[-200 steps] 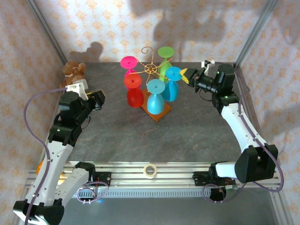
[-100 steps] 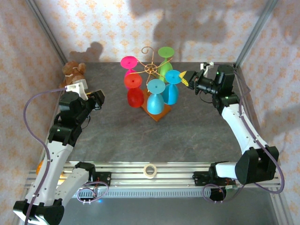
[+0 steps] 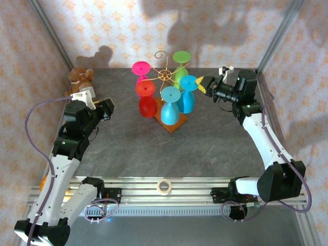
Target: Take the wine glass off the wine glass rack
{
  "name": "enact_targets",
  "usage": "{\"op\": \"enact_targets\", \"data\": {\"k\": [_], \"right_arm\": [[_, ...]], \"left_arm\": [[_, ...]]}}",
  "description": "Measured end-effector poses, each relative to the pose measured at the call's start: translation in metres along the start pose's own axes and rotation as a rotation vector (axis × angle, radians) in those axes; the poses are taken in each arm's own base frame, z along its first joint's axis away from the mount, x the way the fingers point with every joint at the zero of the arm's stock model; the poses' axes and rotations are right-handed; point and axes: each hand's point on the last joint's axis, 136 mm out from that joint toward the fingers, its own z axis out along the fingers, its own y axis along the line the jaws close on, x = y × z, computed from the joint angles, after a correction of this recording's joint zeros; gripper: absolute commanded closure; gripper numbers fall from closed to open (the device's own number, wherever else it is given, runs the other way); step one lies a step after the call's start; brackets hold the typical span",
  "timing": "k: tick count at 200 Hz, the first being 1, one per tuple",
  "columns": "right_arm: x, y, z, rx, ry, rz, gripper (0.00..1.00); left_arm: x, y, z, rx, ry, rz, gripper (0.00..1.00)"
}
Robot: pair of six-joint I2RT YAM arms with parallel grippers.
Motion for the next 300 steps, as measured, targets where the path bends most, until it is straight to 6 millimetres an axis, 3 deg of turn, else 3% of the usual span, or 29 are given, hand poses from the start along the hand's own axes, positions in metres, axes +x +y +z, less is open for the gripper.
{"op": "enact_targets", "data": {"k": [98, 147, 300], "right_arm": [[-0.001, 0.015, 0.002, -0.021, 0.003, -0.025, 1.0], [-0.002, 0.013, 0.01, -0.017, 0.018, -0.018, 1.0], [-0.031, 0.009, 0.028, -0.005, -0.074, 0.033, 1.0]], "left_arm": [[0.013, -0.001, 0.014, 0.012, 0.064, 0.0, 0.57], [0.021, -0.013, 0.016, 0.064, 0.1, 0.008, 0.57], [0.028, -0.015, 0.014, 0.076, 0.109, 0.027, 0.56]]}}
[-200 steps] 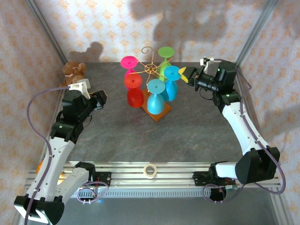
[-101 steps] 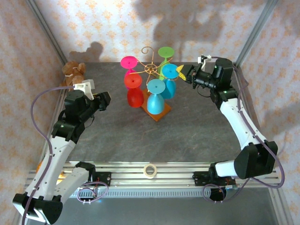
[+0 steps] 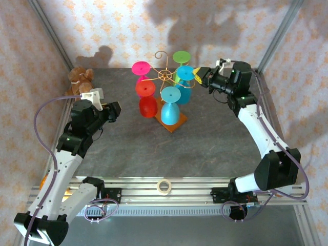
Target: Take the wine glass off the wine glass rack
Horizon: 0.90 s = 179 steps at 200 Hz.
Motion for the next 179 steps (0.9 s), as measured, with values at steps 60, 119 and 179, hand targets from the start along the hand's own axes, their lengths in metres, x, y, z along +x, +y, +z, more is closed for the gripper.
{"op": "enact_targets", "data": {"k": [60, 119, 179], "right_arm": [[-0.013, -0.003, -0.001, 0.019, -0.075, 0.017, 1.0], [-0.031, -0.01, -0.004, 0.055, -0.18, 0.028, 1.0], [-0.054, -0.038, -0.05, 0.162, -0.346, 0.073, 1.0]], "left_arm": [[0.001, 0.001, 0.001, -0.005, 0.002, 0.011, 0.56], [0.001, 0.003, 0.001, -0.014, 0.0, 0.017, 0.56], [0.015, 0.012, -0.001, -0.055, 0.059, -0.014, 0.57]]}}
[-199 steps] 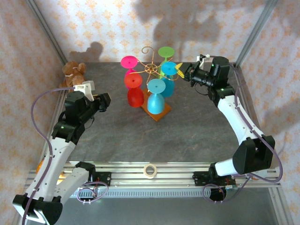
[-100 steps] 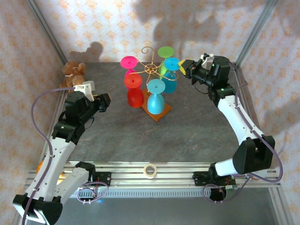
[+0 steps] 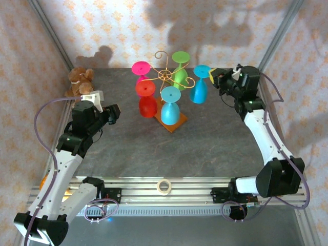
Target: Take the wine glass off the wine glass rack
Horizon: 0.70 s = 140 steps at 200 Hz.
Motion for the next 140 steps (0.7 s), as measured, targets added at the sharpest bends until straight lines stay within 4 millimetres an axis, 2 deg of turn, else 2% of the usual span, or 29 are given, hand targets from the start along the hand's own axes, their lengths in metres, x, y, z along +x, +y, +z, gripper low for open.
{"op": "enact_targets", "data": {"k": [23, 73, 97, 121, 140], "right_arm": [[-0.005, -0.011, -0.015, 0.047, -0.038, -0.017, 1.0], [0.009, -0.028, -0.048, 0.167, -0.044, -0.126, 1.0], [0.022, -0.038, -0.071, 0.213, -0.034, -0.188, 1.0], [0.038, -0.055, -0.088, 0.271, 0.006, -0.239, 1.0], [0.061, -0.068, -0.096, 0.334, 0.071, -0.309, 1.0]], "left_arm": [[0.007, 0.0, -0.004, 0.005, 0.031, -0.034, 0.57], [0.036, -0.009, -0.018, 0.029, 0.144, -0.071, 0.57], [0.051, -0.018, -0.028, 0.056, 0.188, -0.077, 0.58], [0.07, -0.02, -0.04, 0.064, 0.248, -0.079, 0.58], [0.082, -0.017, -0.052, 0.055, 0.284, -0.093, 0.58]]}}
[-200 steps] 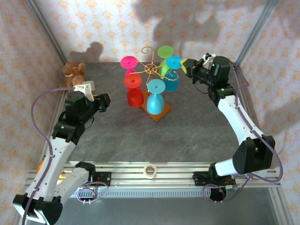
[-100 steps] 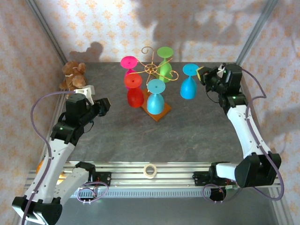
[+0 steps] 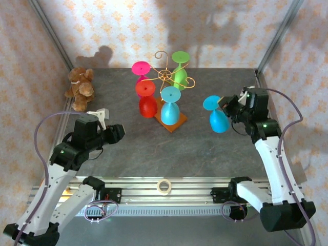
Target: Take the wine glass off the wine glass rack
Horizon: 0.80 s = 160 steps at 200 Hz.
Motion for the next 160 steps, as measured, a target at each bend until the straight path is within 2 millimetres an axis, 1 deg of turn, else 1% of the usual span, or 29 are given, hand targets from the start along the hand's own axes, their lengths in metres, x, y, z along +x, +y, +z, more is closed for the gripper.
{"op": "enact_targets", "data": {"k": [14, 30, 56, 77, 103, 127, 141, 160], "right_arm": [[0.026, 0.003, -0.003, 0.011, 0.059, -0.078, 1.0], [0.055, 0.009, -0.014, 0.006, 0.113, -0.177, 1.0], [0.082, 0.013, -0.033, -0.008, 0.143, -0.304, 1.0], [0.105, 0.017, -0.041, -0.031, 0.178, -0.393, 1.0], [0.14, 0.022, -0.041, -0.034, 0.244, -0.544, 1.0], [0.178, 0.026, -0.034, -0.026, 0.306, -0.7, 1.0], [0.195, 0.028, -0.03, -0.013, 0.32, -0.781, 1.0], [0.219, 0.036, -0.029, -0.021, 0.335, -0.899, 1.0]], "left_arm": [[0.008, 0.005, -0.007, -0.007, 0.01, -0.023, 0.58], [0.017, 0.01, -0.012, -0.012, 0.018, -0.056, 0.58], [0.026, 0.014, -0.017, -0.015, 0.031, -0.107, 0.57], [0.029, 0.011, -0.016, -0.002, 0.047, -0.142, 0.57], [0.032, 0.008, -0.015, 0.016, 0.069, -0.174, 0.57], [0.035, 0.005, -0.012, 0.024, 0.097, -0.198, 0.56], [0.038, 0.004, -0.009, 0.032, 0.118, -0.213, 0.56], [0.044, 0.004, -0.005, 0.037, 0.149, -0.235, 0.55]]}}
